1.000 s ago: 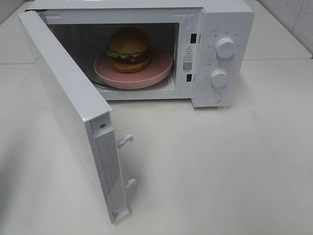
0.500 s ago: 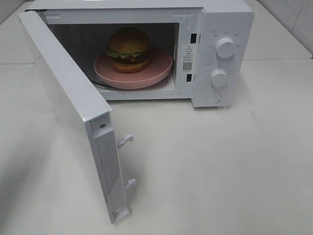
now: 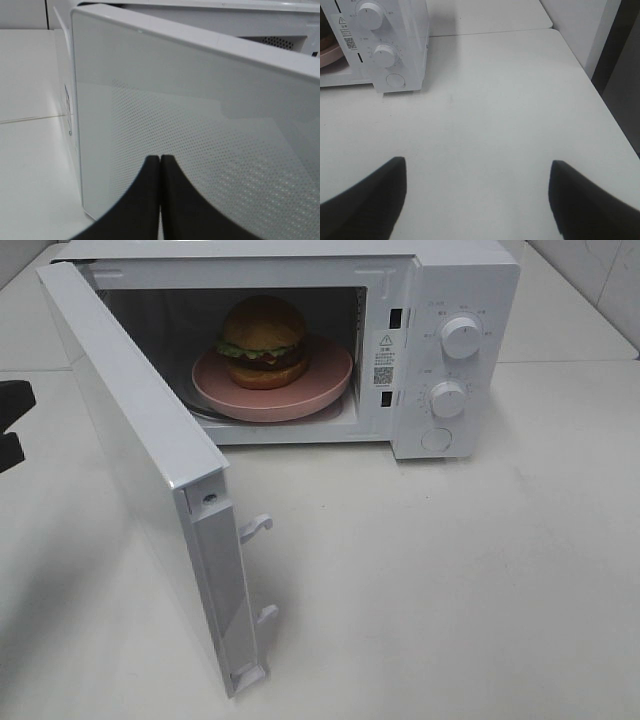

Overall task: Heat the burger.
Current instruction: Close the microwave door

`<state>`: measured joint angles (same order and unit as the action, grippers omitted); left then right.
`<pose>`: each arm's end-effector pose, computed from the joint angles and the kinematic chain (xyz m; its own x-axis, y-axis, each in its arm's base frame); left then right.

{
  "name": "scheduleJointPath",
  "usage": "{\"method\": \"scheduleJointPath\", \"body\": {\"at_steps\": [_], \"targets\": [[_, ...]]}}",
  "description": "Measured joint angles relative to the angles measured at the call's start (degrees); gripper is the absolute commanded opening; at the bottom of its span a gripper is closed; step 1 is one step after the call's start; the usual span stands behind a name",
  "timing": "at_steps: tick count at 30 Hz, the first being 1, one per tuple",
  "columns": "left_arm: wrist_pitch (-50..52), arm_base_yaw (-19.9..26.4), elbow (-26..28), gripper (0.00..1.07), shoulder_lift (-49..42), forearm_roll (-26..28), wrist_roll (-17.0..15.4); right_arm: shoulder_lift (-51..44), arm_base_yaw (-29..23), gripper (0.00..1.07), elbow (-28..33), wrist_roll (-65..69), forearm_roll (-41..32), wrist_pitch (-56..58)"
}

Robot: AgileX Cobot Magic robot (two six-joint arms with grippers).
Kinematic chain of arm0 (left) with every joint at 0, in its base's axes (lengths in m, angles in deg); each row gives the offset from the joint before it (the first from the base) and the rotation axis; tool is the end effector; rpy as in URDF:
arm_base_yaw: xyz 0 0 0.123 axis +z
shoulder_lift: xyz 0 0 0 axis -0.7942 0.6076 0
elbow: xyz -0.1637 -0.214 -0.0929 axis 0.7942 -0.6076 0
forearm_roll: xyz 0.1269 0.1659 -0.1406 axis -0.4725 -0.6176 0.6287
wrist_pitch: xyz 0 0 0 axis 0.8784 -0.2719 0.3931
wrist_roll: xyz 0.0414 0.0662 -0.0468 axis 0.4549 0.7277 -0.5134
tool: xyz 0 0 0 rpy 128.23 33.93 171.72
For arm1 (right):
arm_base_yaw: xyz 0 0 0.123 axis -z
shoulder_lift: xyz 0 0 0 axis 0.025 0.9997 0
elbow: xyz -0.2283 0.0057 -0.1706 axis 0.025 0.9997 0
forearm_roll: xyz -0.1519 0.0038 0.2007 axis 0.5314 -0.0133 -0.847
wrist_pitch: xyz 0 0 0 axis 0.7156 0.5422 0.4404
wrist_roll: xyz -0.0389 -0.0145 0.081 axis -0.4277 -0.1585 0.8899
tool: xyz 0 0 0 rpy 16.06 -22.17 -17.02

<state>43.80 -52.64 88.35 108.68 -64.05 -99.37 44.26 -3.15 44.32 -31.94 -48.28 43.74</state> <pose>0.2253 -0.0405 0.1873 -0.2047 -0.0128 -0.9787 0.4322 0.8960 -0.1021 -0.0014 -0.0101 0.2835 -0.3635 0.0664 -0.9292 0.1009 0.9944 0.0316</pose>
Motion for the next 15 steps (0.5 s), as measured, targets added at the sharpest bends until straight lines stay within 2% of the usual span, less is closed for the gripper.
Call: {"method": "scheduleJointPath", "body": {"at_steps": [5, 12, 15], "targets": [[1.03, -0.57, 1.15, 0.00, 3.72, -0.29, 0.46, 0.00, 0.00, 0.76, 0.00, 0.00, 0.00, 0.00], [1.78, -6.53, 5.27, 0.00, 9.40, -0.80, 0.86, 0.00, 0.00, 0.76, 0.00, 0.00, 0.00, 0.00], [1.66, -7.05, 5.79, 0.00, 9.74, -0.57, 0.86, 0.00, 0.00, 0.76, 0.00, 0.00, 0.00, 0.00]]}}
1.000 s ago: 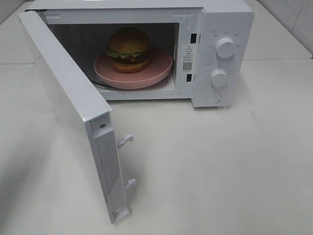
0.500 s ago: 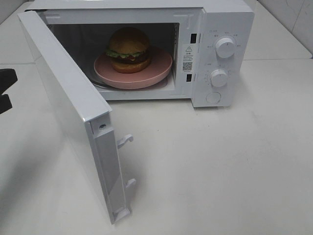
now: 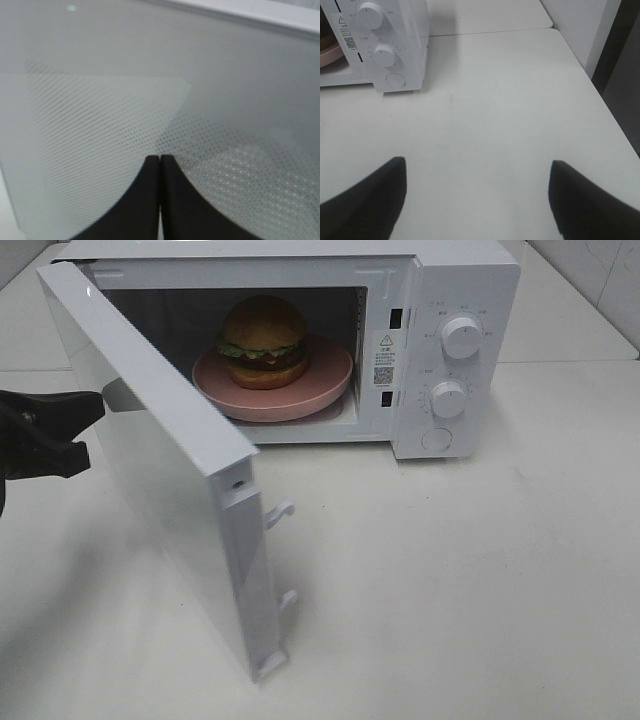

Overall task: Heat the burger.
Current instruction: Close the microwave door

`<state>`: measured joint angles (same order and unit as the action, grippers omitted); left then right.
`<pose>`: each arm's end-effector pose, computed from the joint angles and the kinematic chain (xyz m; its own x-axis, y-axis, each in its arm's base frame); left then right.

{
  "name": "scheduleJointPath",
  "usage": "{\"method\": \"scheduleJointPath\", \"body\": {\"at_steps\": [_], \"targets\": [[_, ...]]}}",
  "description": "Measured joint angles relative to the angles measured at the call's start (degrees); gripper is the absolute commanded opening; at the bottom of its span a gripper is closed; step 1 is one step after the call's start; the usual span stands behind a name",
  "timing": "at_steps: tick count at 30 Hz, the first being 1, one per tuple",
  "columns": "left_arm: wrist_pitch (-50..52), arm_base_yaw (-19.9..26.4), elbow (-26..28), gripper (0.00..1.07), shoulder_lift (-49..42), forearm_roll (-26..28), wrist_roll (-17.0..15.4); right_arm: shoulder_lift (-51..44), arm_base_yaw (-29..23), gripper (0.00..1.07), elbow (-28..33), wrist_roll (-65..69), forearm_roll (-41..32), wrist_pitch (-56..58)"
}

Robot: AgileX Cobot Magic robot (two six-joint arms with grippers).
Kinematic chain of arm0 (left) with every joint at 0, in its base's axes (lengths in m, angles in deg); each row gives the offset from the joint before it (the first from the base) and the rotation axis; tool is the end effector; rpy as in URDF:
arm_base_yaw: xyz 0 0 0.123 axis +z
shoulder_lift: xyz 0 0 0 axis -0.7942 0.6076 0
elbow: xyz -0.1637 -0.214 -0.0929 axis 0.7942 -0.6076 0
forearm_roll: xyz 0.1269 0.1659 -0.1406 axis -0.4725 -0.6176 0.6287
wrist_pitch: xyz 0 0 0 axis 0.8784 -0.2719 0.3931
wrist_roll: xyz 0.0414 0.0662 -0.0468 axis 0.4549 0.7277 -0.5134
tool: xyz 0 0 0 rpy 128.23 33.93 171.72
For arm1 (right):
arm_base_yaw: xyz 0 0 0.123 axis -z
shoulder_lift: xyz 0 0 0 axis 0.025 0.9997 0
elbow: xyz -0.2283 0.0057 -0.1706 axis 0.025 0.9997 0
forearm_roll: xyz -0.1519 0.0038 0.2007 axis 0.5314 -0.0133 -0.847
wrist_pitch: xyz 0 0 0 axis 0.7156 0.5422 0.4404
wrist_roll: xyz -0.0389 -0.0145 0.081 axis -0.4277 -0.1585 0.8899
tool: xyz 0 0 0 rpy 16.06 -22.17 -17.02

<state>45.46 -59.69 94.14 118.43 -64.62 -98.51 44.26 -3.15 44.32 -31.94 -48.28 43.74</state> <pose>0.2505 -0.0733 0.1706 -0.2410 0.0250 -0.9702 0.5510 0.8265 -0.1156 -0.0014 -0.0101 0.2835 -0.3635 0.0664 -0.9292 0.1009 0.9944 0.0316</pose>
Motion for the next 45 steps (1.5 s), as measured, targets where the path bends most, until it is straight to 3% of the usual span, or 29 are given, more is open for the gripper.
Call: {"method": "scheduleJointPath", "body": {"at_steps": [4, 15, 22, 35, 45], "targets": [[0.00, -3.78, 2.81, 0.00, 2.41, 0.17, 0.00, 0.00, 0.00, 0.76, 0.00, 0.00, 0.00, 0.00], [-0.17, -8.94, 6.42, 0.00, 6.59, 2.46, 0.00, 0.00, 0.00, 0.76, 0.00, 0.00, 0.00, 0.00], [-3.55, -14.21, 11.29, 0.00, 8.94, 6.25, 0.00, 0.00, 0.00, 0.76, 0.00, 0.00, 0.00, 0.00], [-4.87, -20.40, 20.23, 0.00, 15.81, 13.35, 0.00, 0.00, 0.00, 0.76, 0.00, 0.00, 0.00, 0.00], [-7.73, -23.32, 27.90, 0.00, 20.34, 14.27, 0.00, 0.00, 0.00, 0.76, 0.00, 0.00, 0.00, 0.00]]}}
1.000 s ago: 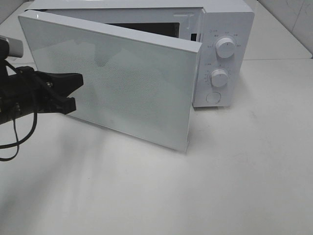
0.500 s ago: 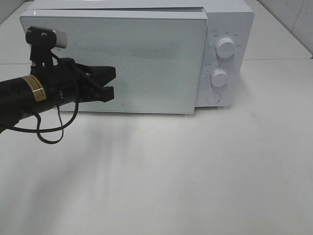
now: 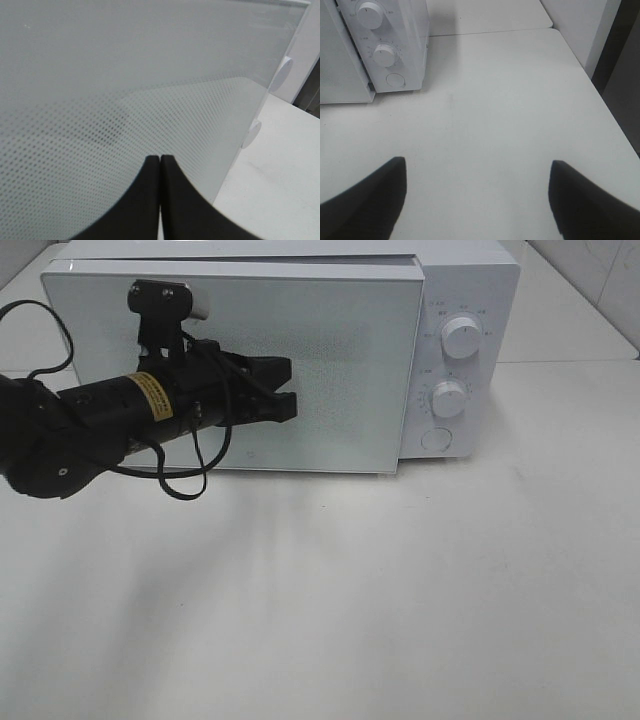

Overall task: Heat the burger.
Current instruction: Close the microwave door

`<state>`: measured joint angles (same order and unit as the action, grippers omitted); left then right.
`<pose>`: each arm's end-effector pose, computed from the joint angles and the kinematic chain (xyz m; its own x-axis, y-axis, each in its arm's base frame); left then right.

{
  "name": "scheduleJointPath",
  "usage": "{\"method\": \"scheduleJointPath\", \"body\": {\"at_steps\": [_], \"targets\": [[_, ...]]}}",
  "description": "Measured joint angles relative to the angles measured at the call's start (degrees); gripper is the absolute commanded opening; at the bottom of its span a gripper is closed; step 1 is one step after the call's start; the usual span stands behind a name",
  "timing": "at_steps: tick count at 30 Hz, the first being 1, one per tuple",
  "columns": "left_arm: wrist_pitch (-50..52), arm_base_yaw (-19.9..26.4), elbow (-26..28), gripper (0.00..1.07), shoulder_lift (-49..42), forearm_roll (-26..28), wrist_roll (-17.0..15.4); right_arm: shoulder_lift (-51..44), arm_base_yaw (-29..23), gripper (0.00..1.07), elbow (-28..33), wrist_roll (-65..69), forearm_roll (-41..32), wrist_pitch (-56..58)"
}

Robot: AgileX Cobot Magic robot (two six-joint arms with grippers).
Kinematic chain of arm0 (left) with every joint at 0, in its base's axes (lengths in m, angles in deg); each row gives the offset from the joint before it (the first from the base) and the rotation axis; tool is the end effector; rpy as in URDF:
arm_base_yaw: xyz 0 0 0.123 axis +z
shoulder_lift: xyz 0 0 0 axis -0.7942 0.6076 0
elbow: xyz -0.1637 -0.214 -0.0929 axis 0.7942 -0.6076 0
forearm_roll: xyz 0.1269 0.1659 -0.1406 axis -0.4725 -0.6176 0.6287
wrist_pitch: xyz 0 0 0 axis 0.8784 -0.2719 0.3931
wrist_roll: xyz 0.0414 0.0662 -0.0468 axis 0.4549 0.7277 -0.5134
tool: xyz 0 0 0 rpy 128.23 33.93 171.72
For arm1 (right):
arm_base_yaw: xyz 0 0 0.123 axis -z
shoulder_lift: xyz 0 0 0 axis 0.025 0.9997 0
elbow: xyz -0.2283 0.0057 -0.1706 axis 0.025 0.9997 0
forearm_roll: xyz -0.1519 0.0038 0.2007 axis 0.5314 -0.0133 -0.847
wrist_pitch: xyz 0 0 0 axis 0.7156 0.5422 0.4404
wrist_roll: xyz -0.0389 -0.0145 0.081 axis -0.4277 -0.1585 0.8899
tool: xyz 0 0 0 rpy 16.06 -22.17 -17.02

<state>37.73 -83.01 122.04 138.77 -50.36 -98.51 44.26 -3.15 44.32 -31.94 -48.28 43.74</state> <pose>0.3227 -0.2159 0.1595 -0.2523 -0.0056 -0.9676 0.6740 0.7165 -0.1799 -0.0014 -0.0101 0.2835 -0.3635 0.0664 -0.9292 0.1009 0.9944 0.0316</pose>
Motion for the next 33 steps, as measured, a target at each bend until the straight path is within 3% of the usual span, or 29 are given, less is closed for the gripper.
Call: {"method": "scheduleJointPath", "body": {"at_steps": [7, 17, 33], "targets": [[-2.81, -0.57, 4.58, 0.00, 2.41, 0.46, -0.40, 0.00, 0.00, 0.76, 0.00, 0.00, 0.00, 0.00], [-4.53, -1.60, 9.68, 0.00, 5.10, -3.27, -1.43, 0.00, 0.00, 0.76, 0.00, 0.00, 0.00, 0.00], [-8.94, -3.44, 16.16, 0.00, 8.94, -0.34, -4.58, 0.00, 0.00, 0.76, 0.00, 0.00, 0.00, 0.00]]}}
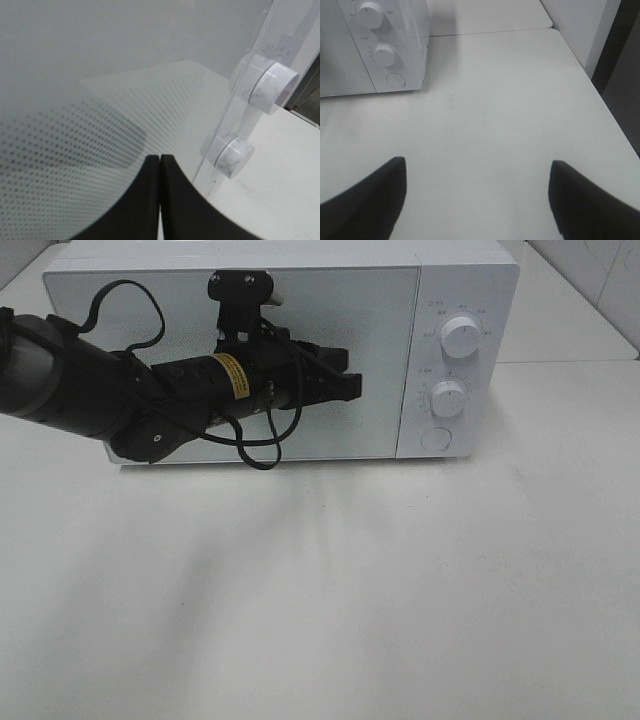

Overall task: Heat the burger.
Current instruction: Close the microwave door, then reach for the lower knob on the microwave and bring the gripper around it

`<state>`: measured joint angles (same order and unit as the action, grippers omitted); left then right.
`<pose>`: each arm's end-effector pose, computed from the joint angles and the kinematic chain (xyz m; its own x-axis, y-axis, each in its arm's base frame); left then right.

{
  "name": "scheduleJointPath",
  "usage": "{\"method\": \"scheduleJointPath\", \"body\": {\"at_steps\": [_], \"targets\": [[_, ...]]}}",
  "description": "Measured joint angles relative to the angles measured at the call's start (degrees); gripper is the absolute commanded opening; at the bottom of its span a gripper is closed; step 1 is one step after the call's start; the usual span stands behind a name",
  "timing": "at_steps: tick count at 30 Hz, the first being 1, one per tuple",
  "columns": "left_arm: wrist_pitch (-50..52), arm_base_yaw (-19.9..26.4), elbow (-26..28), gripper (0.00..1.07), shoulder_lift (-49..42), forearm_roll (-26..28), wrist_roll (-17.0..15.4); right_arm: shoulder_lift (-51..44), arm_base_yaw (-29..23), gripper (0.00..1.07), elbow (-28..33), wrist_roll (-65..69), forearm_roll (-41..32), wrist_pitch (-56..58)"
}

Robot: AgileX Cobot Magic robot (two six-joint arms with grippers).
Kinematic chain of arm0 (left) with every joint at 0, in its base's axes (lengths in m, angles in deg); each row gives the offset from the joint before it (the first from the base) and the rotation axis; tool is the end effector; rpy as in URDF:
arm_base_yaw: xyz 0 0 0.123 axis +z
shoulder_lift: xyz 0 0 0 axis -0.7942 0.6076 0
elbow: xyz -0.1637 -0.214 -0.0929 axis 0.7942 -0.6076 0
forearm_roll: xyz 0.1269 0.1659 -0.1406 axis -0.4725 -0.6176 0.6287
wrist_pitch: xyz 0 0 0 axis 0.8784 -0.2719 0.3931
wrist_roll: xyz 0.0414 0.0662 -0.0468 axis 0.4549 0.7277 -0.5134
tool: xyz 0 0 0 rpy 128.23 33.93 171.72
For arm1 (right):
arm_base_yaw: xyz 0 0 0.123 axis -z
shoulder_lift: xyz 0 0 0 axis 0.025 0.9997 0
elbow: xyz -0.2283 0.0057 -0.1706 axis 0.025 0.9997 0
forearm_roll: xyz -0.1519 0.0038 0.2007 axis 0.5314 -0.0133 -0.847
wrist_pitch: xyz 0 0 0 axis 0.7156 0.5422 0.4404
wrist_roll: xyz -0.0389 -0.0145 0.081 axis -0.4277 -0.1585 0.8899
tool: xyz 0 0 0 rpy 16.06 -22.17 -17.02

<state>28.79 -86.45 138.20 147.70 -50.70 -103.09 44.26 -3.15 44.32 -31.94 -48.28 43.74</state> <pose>0.3610 -0.2657 0.1534 -0.2994 -0.0058 -0.9541 0.6759 0.7045 -0.2164 -0.0014 -0.0101 0.2835 -0.3635 0.0664 -0.9292 0.1009 0.9944 0.0316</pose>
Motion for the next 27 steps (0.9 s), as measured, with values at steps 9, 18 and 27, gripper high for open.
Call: {"method": "scheduleJointPath", "body": {"at_steps": [9, 18, 27], "targets": [[0.11, 0.52, 0.69, 0.00, -0.06, -9.11, -8.77, 0.00, 0.00, 0.76, 0.00, 0.00, 0.00, 0.00], [-2.58, 2.69, -7.56, 0.00, -8.54, -13.98, -11.97, 0.00, 0.00, 0.76, 0.00, 0.00, 0.00, 0.00], [-13.29, 2.69, -15.99, 0.00, -19.54, -14.44, -12.15, 0.00, 0.00, 0.76, 0.00, 0.00, 0.00, 0.00]]}}
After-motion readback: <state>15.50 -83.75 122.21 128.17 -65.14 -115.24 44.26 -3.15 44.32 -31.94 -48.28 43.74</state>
